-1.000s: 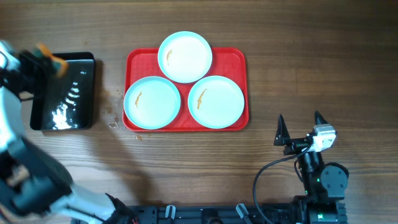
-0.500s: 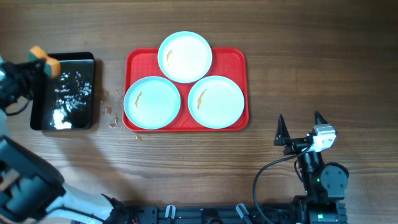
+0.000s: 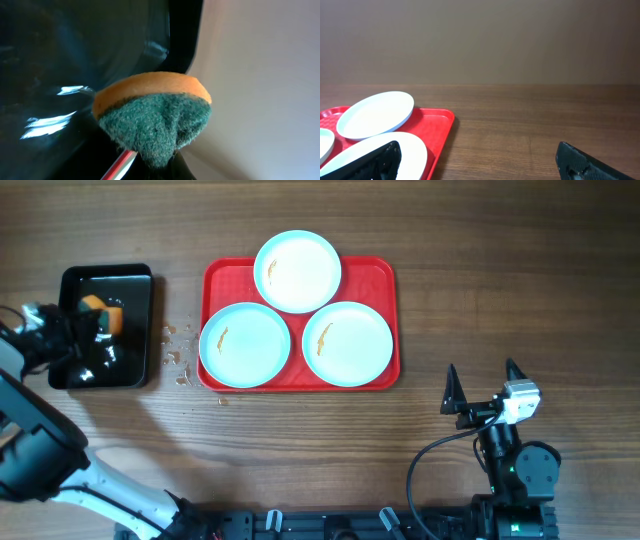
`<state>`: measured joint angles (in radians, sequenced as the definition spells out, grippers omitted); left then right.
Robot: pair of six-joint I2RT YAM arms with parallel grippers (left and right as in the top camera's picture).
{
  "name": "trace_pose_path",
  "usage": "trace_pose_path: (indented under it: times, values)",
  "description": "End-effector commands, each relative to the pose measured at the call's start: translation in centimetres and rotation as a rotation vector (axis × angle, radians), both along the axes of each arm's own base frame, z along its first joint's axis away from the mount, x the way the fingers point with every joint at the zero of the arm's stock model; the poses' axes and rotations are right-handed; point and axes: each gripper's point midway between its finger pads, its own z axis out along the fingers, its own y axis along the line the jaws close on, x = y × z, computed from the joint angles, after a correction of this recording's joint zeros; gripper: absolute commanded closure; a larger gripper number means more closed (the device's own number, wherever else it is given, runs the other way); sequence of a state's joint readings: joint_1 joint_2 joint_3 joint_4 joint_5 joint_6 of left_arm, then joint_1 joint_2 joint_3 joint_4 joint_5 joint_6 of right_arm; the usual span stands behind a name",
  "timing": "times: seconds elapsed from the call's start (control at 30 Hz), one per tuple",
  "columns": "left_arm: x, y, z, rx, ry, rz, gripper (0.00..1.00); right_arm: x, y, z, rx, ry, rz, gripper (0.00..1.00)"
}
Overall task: Clean dirty plates on tray and stack at the side
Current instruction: 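Continue scrubbing the pan interior with the held sponge, left gripper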
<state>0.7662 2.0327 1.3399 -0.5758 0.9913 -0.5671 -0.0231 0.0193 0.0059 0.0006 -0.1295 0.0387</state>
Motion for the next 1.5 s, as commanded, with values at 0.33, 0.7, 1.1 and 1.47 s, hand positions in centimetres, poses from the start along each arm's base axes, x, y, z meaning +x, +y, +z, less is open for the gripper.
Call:
trace_pose_path:
  times: [0.33, 0.7, 1.1, 1.47]
  values:
    - [0.7, -1.4, 16.5, 0.205, -0.509, -0.124, 0.96, 0.0, -0.2, 0.3, -0.013, -0.015, -0.012, 0.0]
    - [-2.9, 3.4, -1.3, 0.492, 0.184, 0.033, 0.96, 0.0, -0.2, 0.3, -0.013, -0.015, -0.013, 0.0]
    - [0.8, -3.0, 19.1, 0.095, -0.735, -0.282, 0.96, 0.0, -0.2, 0.3, -0.013, -0.015, -0.012, 0.0]
    - [-1.3, 2.0, 3.0, 0.316, -0.038, 0.053, 0.96, 0.0, -0.2, 0.3, -0.013, -0.015, -0.012, 0.0]
